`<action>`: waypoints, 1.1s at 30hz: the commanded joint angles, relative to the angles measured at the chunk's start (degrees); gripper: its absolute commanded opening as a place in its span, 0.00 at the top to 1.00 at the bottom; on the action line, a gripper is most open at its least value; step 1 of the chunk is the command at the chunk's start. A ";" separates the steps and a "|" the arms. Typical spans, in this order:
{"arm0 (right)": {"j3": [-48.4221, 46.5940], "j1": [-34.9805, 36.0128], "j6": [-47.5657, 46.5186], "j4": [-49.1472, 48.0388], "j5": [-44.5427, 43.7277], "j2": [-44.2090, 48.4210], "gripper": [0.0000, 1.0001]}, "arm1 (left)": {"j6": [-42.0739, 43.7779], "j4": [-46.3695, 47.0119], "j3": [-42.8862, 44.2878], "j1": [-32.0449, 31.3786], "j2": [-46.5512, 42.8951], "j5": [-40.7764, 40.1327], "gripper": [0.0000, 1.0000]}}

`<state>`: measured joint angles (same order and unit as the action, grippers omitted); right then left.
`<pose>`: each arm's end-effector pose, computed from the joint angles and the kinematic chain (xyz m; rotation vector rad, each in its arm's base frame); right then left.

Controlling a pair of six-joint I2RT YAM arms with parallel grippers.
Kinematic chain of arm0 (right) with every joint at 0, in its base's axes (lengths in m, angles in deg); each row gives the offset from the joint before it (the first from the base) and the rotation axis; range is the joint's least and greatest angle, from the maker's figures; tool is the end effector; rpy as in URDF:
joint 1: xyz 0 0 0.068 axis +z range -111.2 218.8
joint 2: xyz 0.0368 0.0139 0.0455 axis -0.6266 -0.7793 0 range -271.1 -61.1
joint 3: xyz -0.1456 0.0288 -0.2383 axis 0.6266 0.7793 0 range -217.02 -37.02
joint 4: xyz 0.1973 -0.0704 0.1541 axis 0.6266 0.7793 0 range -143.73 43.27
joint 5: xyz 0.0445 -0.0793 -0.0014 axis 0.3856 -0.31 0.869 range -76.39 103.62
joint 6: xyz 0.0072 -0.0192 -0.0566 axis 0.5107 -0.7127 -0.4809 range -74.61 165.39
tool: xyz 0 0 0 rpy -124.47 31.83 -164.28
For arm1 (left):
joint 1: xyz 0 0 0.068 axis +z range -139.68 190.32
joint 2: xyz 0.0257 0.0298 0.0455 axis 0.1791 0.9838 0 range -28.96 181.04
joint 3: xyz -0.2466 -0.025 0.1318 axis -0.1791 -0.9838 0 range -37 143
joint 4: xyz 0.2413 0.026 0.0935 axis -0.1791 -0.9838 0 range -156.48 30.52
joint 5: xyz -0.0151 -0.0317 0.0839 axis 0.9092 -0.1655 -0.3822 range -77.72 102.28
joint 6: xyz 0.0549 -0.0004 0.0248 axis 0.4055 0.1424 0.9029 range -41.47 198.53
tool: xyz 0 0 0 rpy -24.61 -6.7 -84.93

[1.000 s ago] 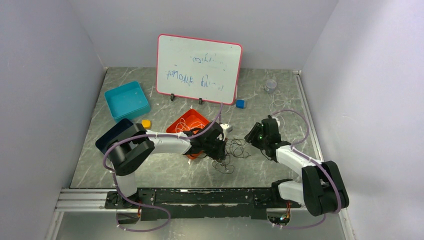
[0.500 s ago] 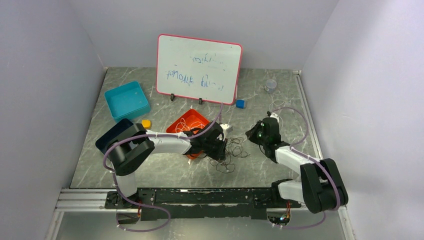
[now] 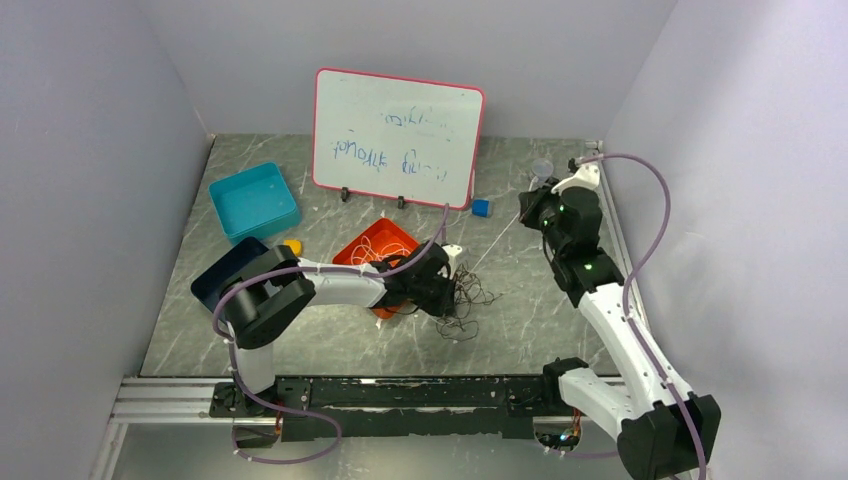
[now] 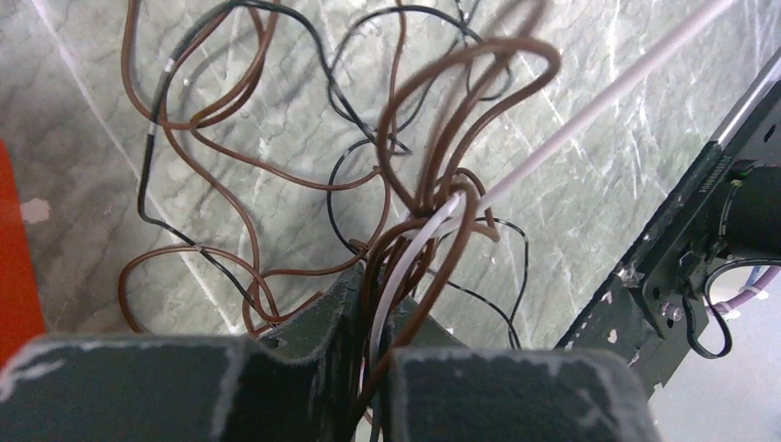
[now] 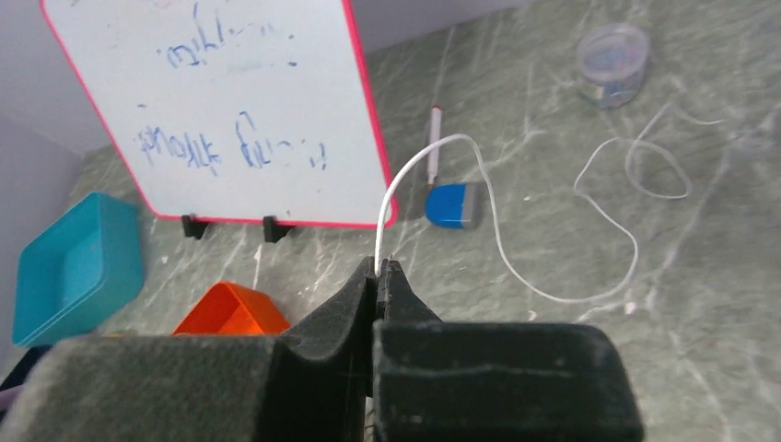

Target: Untangle the cables

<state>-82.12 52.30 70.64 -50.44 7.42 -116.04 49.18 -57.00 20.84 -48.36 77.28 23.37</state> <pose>0.2238 0.0488 0.3269 0.2632 1.7962 0.3848 0.1926 -0.3330 0.1480 0.7484 2.4606 -0.9026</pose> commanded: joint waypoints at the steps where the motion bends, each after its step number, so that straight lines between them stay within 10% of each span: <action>1: -7.96 -1.63 -5.21 5.06 -7.57 0.81 1.00 | 0.51 -1.54 0.10 -0.39 1.27 -0.28 0.90; 33: -41.22 -13.80 -13.44 7.62 -12.97 -7.83 1.00 | -0.25 1.13 -2.64 -0.39 3.58 1.07 0.93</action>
<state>-119.19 39.12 59.21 -41.81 -3.05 -122.77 48.97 -54.82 19.92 -48.36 78.11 23.74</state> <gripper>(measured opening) 0.015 0.111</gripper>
